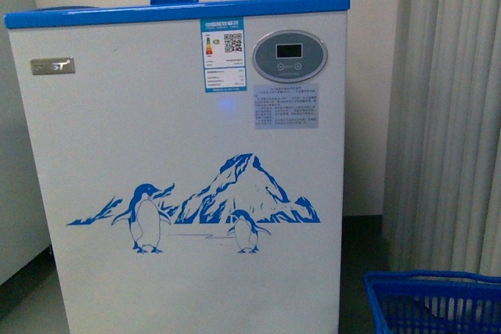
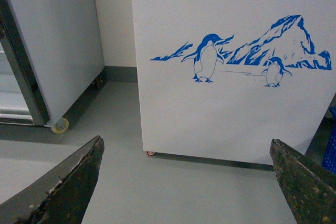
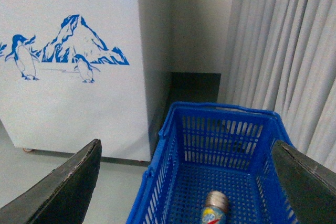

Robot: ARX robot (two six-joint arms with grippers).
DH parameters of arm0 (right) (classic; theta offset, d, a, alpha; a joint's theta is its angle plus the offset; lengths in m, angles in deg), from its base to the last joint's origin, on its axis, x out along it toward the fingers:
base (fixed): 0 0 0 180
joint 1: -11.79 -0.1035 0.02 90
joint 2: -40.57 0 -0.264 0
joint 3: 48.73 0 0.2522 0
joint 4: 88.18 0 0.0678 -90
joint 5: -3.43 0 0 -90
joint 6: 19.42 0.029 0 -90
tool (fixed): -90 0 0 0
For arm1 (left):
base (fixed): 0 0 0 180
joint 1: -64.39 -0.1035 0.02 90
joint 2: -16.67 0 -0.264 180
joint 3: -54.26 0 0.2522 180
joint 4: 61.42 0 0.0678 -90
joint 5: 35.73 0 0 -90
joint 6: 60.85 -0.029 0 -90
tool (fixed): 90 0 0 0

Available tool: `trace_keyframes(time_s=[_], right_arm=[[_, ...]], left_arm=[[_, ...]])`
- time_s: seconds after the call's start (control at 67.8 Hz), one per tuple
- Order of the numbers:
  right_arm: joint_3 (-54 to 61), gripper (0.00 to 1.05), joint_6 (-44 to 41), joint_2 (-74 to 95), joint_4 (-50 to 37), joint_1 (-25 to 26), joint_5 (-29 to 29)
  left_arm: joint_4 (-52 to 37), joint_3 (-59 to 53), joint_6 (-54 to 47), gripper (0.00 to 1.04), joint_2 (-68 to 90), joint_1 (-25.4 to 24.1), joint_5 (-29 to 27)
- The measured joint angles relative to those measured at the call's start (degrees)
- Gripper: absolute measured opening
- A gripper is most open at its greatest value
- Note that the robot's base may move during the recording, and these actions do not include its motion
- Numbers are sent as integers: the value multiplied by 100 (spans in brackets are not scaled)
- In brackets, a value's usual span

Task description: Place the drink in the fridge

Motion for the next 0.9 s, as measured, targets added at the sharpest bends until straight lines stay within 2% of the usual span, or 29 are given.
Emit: trace_keyframes(time_s=[0.339,0.369,0.413,0.472,0.531,0.634,0.767,0.9], right_arm=[[-11,97,20,39,42,-9,55],[-94,97,181,195,319,-44,243],[-562,97,619,942,1305,11,542],[-883,97,949,2264,1657,369,437],[-931,97,992,3600,1132,686,428],[-1141,97,815,6013,-343,1019,385],[-1770,97,577,8765,-1928,1145,356],[-2614,97,538,10950,-2806,1154,415]], left_arm=[[0,0,0,97,4,0,0],[0,0,0,97,4,0,-2],[0,0,0,97,4,0,-4],[0,0,0,97,4,0,0],[0,0,0,97,4,0,0],[0,0,0,97,4,0,-2],[0,0,0,97,4,0,0],[0,0,0,97,4,0,0]])
